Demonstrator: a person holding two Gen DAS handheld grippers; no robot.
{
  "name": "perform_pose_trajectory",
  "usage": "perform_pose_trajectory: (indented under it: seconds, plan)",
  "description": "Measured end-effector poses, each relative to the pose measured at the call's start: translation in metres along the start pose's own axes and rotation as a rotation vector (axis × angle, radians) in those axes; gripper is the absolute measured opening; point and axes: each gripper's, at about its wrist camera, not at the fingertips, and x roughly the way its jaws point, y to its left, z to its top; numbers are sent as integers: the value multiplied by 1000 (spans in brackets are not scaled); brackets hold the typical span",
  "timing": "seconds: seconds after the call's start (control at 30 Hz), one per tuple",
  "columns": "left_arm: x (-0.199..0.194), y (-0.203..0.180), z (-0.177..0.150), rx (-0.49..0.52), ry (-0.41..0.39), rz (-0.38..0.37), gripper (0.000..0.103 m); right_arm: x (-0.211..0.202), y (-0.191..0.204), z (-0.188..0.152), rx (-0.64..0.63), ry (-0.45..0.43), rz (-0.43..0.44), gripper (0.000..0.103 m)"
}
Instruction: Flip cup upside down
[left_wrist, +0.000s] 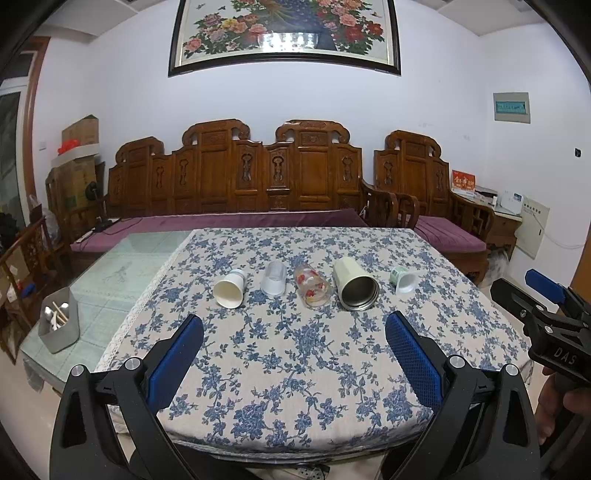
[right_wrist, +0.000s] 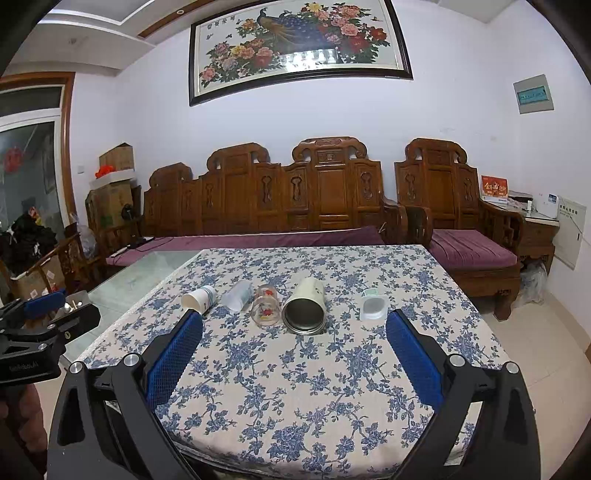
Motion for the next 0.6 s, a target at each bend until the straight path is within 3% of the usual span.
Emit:
perform_pose_trajectory:
  seconds: [0.6]
  plan:
    - [-8,-2,9,2,-15,-1,95,-2,0,3,2,-2,0,100]
